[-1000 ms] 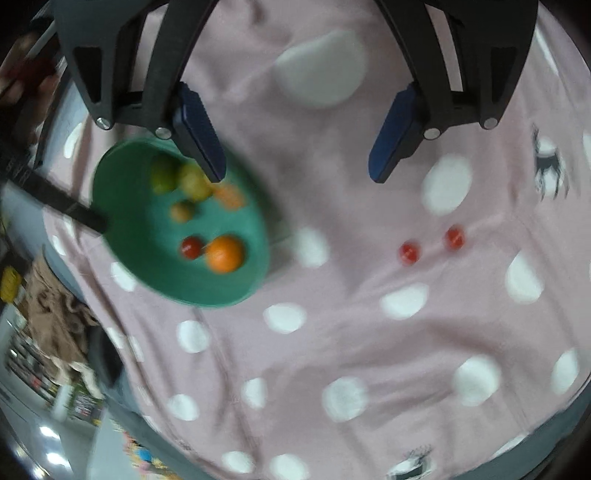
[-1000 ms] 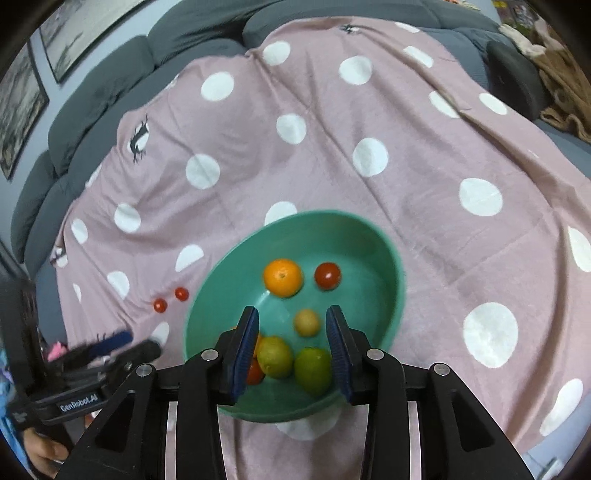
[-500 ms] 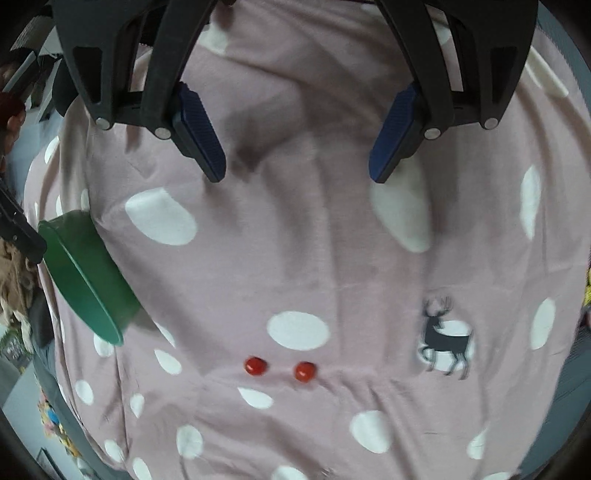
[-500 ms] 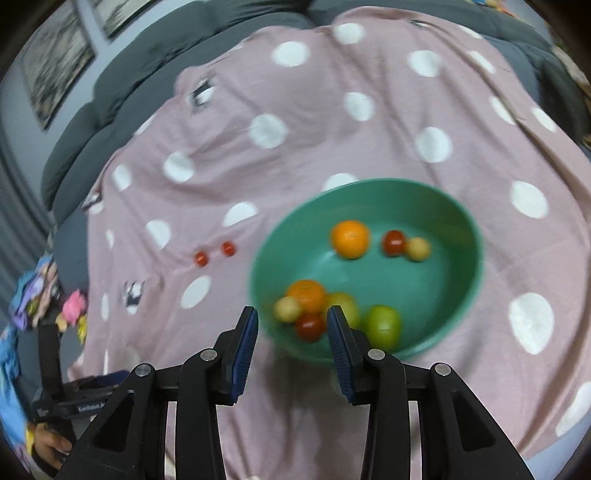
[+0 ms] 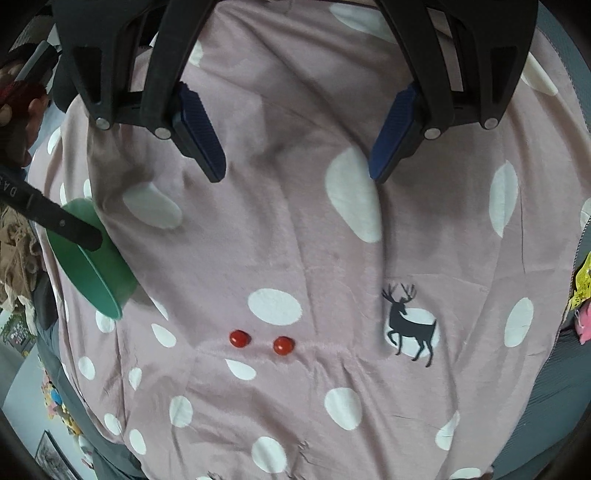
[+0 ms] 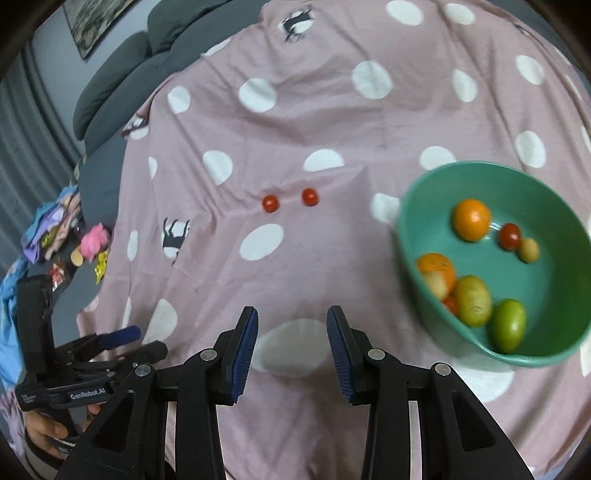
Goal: Organize fruits
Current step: 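Move both open tools toward the two remaining cherry tomatoes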
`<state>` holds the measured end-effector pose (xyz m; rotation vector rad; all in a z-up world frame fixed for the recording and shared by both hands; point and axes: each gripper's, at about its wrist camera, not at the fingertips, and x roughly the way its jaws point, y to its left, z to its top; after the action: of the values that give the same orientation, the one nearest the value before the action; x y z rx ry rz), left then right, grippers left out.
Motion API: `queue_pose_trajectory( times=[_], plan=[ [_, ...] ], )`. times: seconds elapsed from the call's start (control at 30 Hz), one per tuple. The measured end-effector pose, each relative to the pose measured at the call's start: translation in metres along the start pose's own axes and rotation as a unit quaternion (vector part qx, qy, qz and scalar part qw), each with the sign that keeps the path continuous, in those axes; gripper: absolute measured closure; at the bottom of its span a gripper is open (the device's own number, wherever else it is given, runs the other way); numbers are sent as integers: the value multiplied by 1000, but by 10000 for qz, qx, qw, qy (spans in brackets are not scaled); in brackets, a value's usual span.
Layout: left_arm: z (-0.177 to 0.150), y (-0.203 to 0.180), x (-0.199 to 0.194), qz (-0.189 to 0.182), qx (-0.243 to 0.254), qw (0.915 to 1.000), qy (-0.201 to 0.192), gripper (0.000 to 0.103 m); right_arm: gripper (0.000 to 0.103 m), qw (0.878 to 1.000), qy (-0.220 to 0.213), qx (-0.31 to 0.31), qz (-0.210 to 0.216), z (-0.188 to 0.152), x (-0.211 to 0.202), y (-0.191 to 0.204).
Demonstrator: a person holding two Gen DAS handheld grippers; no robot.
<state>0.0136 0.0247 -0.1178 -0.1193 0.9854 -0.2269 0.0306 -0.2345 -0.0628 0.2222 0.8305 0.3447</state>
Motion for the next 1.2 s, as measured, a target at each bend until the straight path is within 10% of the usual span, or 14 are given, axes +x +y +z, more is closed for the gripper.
queue_pose_trajectory(
  times=[1.2],
  plan=[
    [80,16,29,-157,259,9988,-389,23,64,9987,236,-432,-142,59,71,20]
  ],
)
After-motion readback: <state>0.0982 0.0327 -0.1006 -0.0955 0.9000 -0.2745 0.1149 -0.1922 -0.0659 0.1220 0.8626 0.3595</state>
